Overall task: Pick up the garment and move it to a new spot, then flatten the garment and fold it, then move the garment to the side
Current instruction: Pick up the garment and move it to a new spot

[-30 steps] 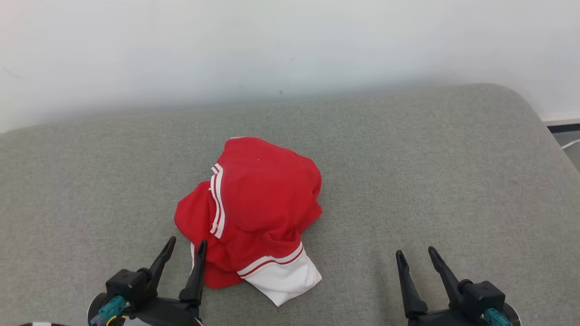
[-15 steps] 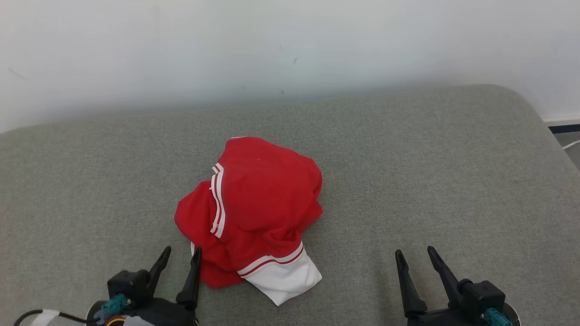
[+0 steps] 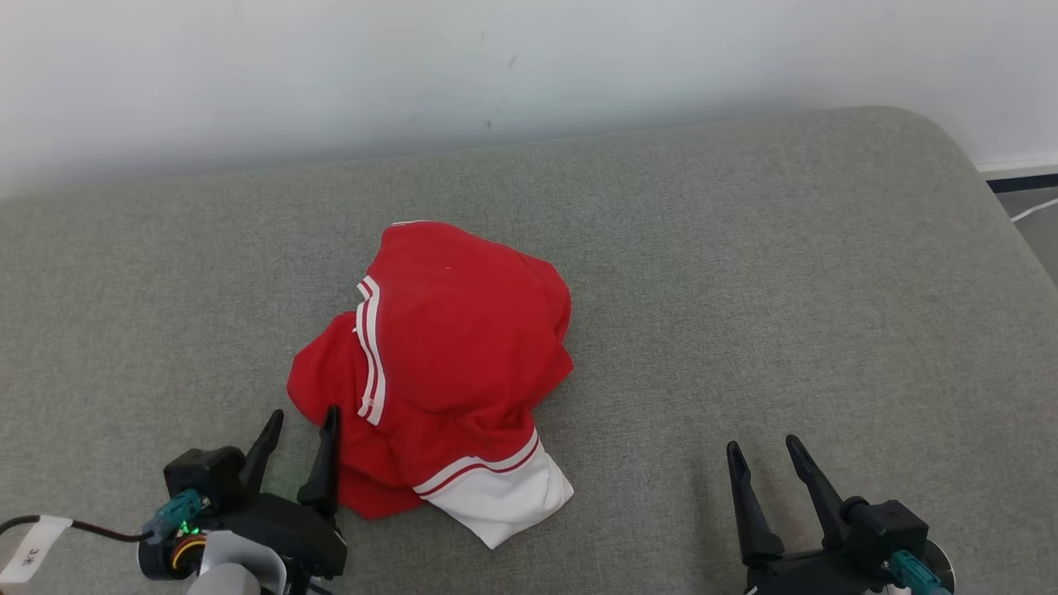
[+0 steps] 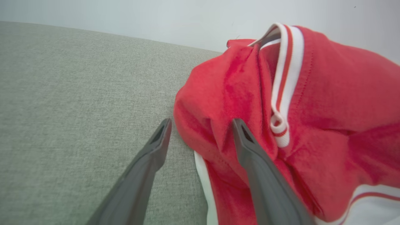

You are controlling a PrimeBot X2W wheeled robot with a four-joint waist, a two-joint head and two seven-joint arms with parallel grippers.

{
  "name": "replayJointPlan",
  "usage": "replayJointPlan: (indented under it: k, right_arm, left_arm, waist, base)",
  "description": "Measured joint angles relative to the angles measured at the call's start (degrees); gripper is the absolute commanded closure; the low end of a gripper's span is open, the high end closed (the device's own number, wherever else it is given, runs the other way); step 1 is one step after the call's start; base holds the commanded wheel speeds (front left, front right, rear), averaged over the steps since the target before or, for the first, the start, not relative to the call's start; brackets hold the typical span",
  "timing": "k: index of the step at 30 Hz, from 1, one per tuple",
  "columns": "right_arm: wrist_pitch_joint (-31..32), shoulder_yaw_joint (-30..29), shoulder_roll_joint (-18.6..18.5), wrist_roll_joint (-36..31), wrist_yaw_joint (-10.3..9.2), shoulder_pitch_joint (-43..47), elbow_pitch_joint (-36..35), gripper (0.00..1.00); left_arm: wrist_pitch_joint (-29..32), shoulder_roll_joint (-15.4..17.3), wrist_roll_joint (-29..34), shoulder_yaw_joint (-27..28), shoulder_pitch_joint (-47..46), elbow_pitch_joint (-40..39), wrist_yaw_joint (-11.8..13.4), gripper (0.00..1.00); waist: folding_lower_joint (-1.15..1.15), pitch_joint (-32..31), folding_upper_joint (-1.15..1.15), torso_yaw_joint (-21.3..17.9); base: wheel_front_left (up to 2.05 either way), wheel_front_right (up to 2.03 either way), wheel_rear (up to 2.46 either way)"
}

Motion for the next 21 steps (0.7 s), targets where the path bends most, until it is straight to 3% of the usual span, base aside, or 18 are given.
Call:
replayJointPlan:
  k: [4, 11, 12, 14, 21]
  right_arm:
    - [0.0, 0.3, 0.1, 0.0, 0.0, -0.3, 0.1, 0.0]
    - [0.0, 1.2, 0.5, 0.0, 0.0, -1.6, 0.1, 0.0]
    - [0.0, 1.3, 0.5, 0.0, 0.0, -1.6, 0.1, 0.0]
    - [0.0, 1.3, 0.6, 0.0, 0.0, -2.0, 0.1, 0.0]
    - [0.0, -0.1, 0.7, 0.0, 0.0, -1.3, 0.2, 0.0]
  left_arm:
    - [0.0, 0.0, -2.6, -1.4, -0.5, 0.0, -0.3, 0.0]
    - [0.0, 0.3, -12.4, -11.0, -1.8, 0.5, -0.4, 0.03]
    - [0.0, 1.0, -12.6, -11.4, -2.4, 0.5, -0.4, 0.18]
    - [0.0, 2.2, -12.9, -11.6, -3.1, 0.0, -0.4, 1.0]
    - [0.0, 3.9, -9.5, -11.4, -3.3, -7.3, -0.4, 1.0]
  waist:
    - [0.0, 0.4, 0.0, 0.2]
    - [0.0, 1.4, 0.0, 0.3]
    - [0.0, 1.5, 0.0, 0.2]
    - [0.0, 1.7, 0.0, 0.1]
    - [0.0, 1.4, 0.0, 0.4]
  base:
    - [0.0, 0.0, 0.0]
    - [0.0, 0.0, 0.0]
    - [0.0, 0.0, 0.0]
    - [0.0, 0.0, 0.0]
    - [0.0, 0.0, 0.0]
